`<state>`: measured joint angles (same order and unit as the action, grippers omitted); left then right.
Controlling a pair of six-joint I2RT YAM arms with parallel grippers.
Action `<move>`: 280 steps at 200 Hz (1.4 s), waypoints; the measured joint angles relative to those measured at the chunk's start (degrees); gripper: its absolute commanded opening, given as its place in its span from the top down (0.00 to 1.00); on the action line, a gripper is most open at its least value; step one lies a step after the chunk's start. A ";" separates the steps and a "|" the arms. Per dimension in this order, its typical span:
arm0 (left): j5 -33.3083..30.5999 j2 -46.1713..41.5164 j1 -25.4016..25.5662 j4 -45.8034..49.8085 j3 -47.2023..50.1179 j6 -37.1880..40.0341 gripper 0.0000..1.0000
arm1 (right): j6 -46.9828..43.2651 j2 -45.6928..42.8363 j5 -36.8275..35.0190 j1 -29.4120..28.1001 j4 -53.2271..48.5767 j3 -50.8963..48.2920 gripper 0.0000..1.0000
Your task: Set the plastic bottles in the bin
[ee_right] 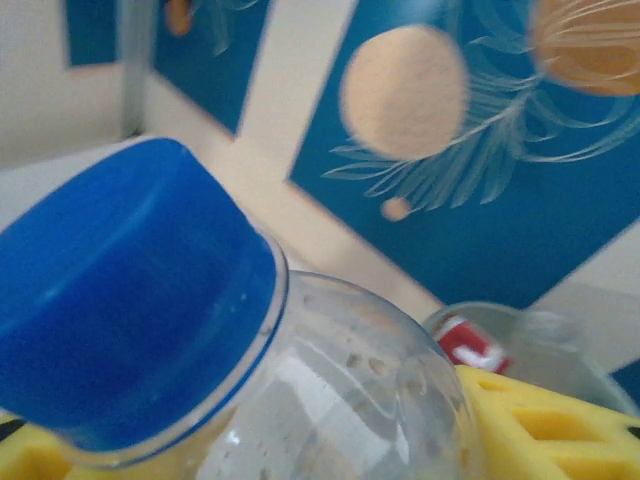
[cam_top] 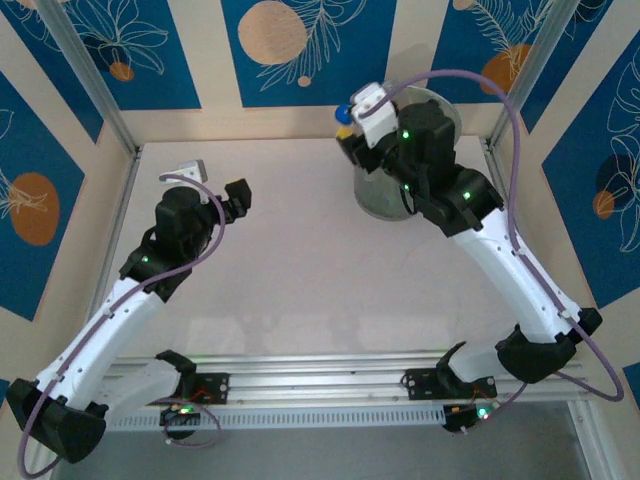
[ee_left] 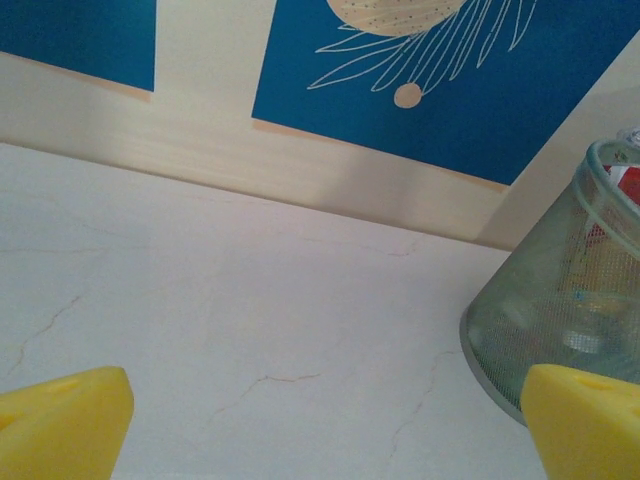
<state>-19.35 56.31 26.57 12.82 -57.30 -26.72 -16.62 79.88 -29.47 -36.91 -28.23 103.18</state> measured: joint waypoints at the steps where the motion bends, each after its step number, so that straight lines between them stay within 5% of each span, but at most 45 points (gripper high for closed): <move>1: 0.02 0.02 0.00 0.00 0.00 0.00 0.01 | 0.11 0.07 -0.07 0.20 0.24 0.00 0.63; 102: 0.68 0.09 -0.11 0.07 0.00 0.28 0.01 | 4.57 18.75 -3.63 14.29 17.51 6.91 0.63; 280: 0.68 0.48 -0.22 0.04 0.04 1.33 0.00 | 18.21 24.30 5.20 25.92 11.82 8.31 0.62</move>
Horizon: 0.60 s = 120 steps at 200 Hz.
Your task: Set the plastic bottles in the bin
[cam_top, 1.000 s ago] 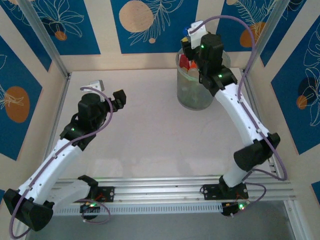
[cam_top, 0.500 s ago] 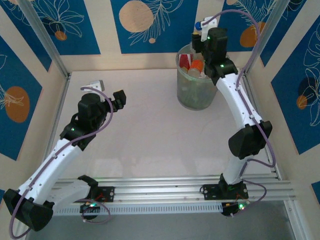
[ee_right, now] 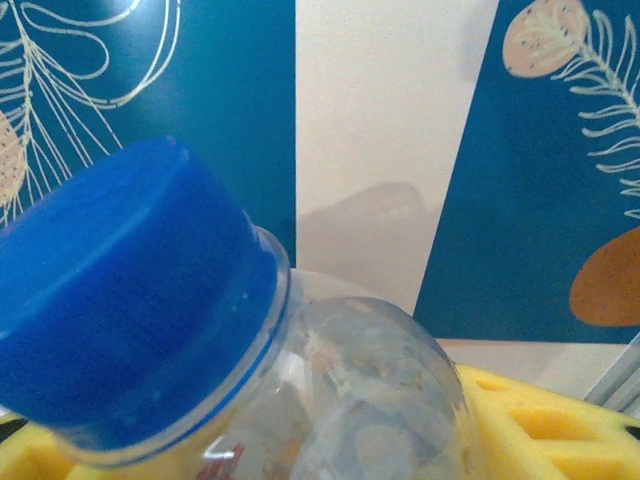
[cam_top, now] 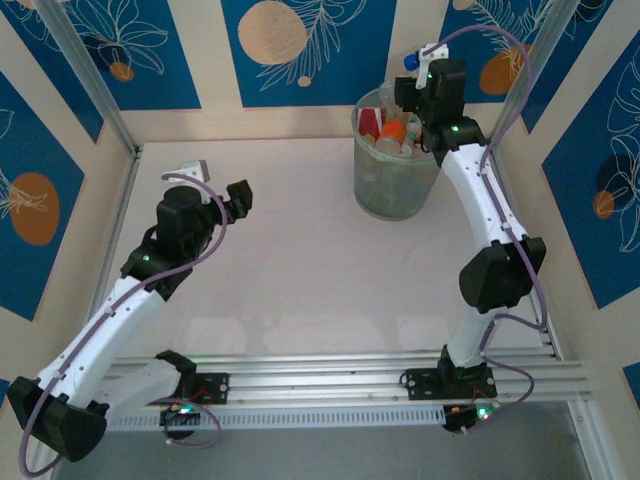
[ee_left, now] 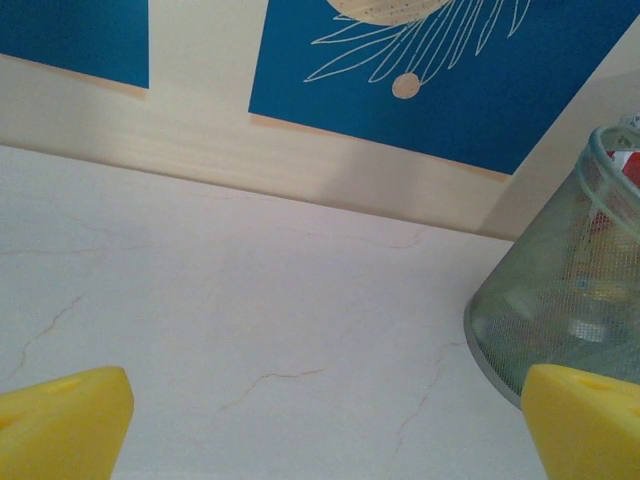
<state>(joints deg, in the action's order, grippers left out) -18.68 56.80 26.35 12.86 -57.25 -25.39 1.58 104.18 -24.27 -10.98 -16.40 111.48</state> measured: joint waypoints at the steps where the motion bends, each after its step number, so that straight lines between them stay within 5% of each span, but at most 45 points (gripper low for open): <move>1: 0.00 0.02 0.00 0.00 0.00 0.00 0.00 | 0.04 0.04 0.09 0.00 -0.04 0.00 0.62; 120: 0.00 0.04 -0.11 0.00 0.00 0.00 0.00 | -3.96 2.12 4.57 0.28 2.51 -4.17 0.57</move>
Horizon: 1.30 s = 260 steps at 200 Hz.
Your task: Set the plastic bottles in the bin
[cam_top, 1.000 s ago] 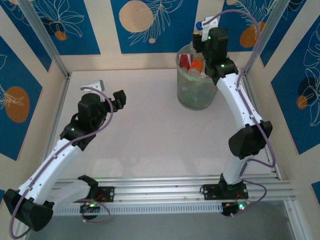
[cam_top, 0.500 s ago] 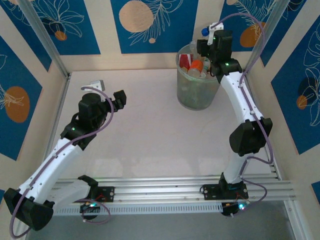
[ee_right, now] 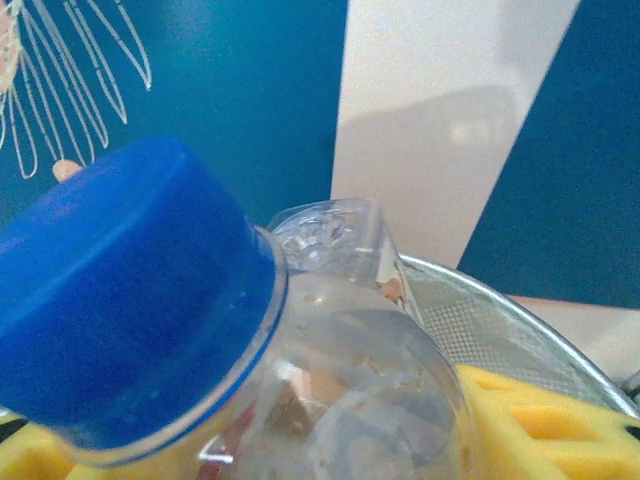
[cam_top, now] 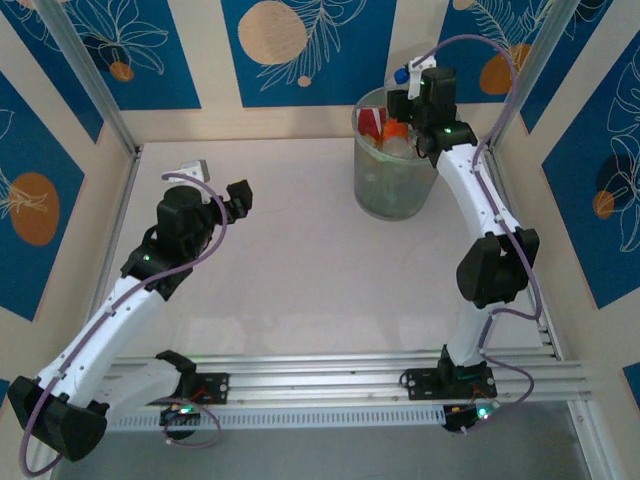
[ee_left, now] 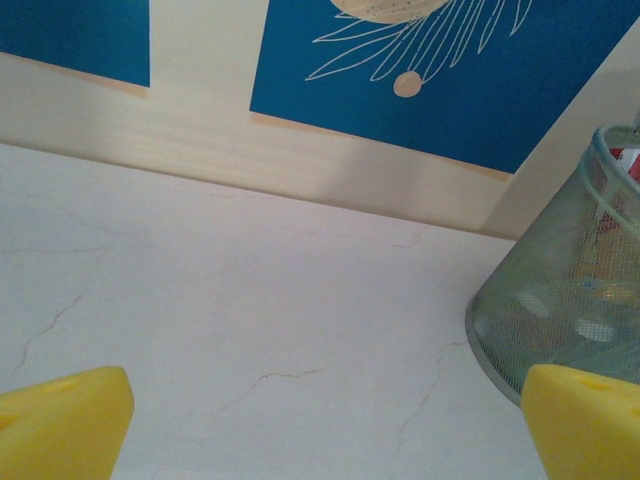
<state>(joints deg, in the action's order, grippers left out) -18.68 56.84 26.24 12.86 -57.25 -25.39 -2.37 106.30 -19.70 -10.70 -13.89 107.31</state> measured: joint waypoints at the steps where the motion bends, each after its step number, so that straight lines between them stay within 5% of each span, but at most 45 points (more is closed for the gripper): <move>1: 0.00 0.00 0.00 0.00 0.00 0.00 0.00 | -0.07 -0.02 0.02 -0.02 0.07 -0.07 0.57; 34: -0.02 0.00 0.00 0.00 0.00 0.00 0.01 | -3.06 -0.72 0.31 -0.48 1.57 -1.73 0.46; 191: 0.04 0.00 -0.15 0.02 0.00 0.00 0.00 | -6.38 2.49 -0.35 -0.79 -3.85 4.46 0.53; 260: 0.20 0.00 -0.15 0.02 0.00 0.02 0.01 | -1.66 -1.92 5.99 2.84 7.32 -4.87 0.55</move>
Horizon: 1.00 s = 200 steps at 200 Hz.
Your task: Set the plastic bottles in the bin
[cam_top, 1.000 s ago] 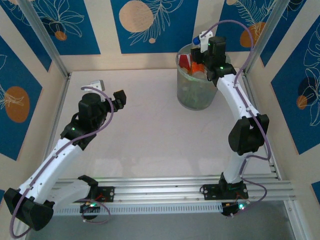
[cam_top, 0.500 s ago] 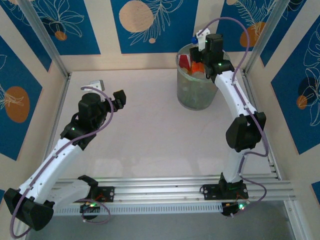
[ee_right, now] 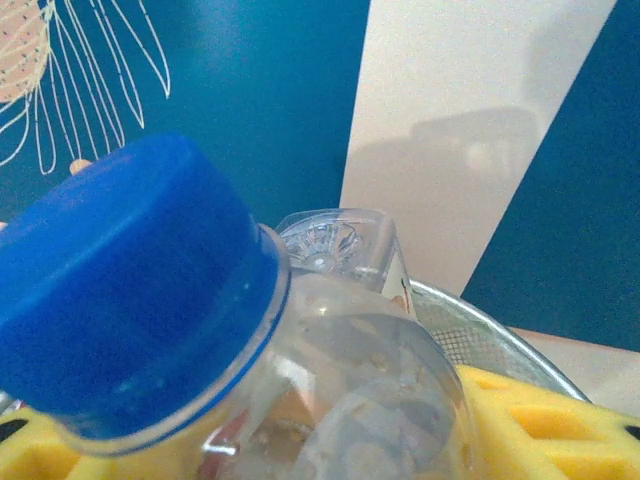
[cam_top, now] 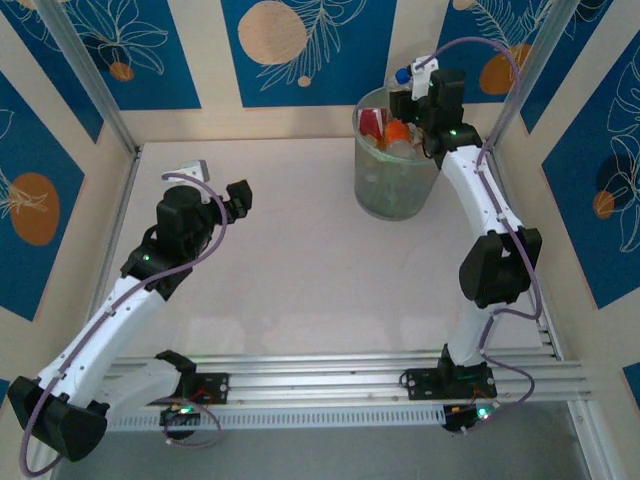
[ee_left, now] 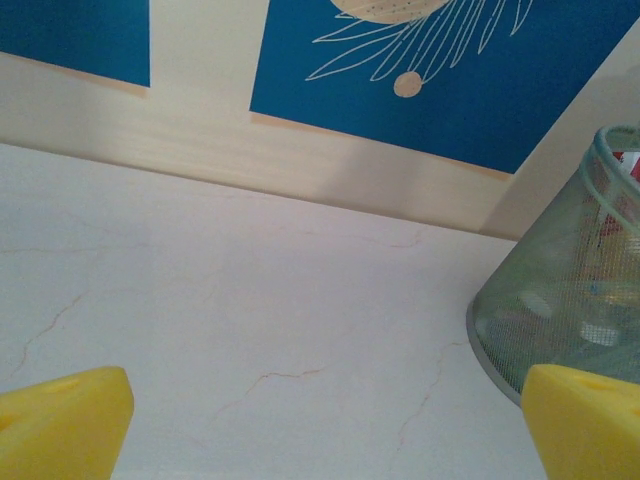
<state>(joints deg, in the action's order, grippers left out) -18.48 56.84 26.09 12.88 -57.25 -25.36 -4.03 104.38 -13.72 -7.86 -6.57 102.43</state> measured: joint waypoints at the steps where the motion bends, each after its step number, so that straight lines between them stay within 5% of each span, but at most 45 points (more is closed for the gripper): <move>1: 0.00 0.00 0.00 0.00 0.00 0.00 0.01 | 0.00 -0.07 0.09 0.00 0.28 -0.22 0.55; 98: -0.02 0.26 0.00 0.00 -0.02 0.37 0.01 | 1.77 -0.17 0.68 0.17 9.09 -5.49 0.55; 200: 0.24 0.76 0.00 0.00 -0.02 0.22 0.01 | 0.42 -1.20 -5.35 -0.92 4.83 -6.12 0.51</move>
<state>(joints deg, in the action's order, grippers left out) -18.24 57.60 26.09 12.88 -57.28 -25.15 -3.62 103.18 -19.07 -8.78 -1.74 96.31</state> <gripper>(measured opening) 0.995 0.579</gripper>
